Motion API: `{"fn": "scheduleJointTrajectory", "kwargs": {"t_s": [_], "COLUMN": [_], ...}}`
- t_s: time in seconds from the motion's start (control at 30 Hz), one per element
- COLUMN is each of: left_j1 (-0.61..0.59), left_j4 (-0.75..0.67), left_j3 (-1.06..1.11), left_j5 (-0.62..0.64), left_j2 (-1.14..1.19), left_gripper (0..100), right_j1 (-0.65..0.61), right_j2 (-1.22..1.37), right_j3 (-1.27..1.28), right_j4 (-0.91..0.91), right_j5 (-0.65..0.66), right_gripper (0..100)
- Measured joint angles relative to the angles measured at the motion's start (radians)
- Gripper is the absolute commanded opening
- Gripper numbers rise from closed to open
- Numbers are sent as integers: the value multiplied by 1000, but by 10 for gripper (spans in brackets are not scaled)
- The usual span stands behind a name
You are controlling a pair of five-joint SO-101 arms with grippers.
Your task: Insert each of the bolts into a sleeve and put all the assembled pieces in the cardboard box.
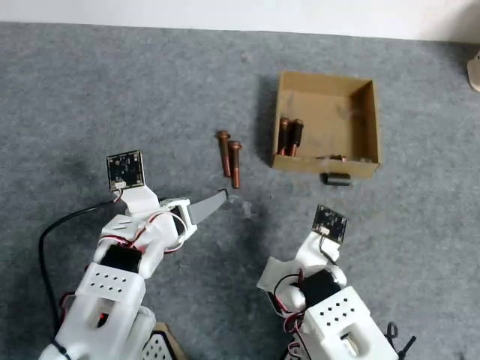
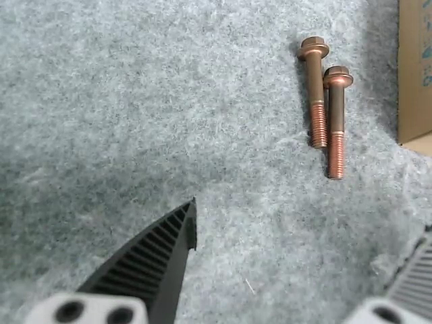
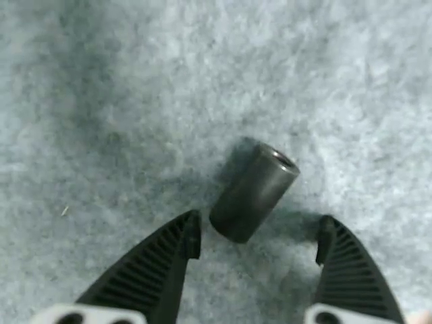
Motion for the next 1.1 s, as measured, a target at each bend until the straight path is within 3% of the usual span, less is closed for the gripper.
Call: {"fn": "scheduleJointTrajectory", "kwargs": {"t_s": [0.5, 0.73, 1.1], "left_j1": [0, 0, 0], "left_j4": [0, 0, 0], "left_j3": [0, 0, 0], "left_j5": [0, 0, 0], "left_j2": [0, 0, 0], "left_gripper": [450, 450, 450], "right_j1": [184, 210, 238], "right_j2": [0, 11, 5], "right_j3": [35, 41, 48], "right_j4": [-91, -89, -91], "right_j5": [61, 66, 68], "right_gripper": [235, 0, 3]}}
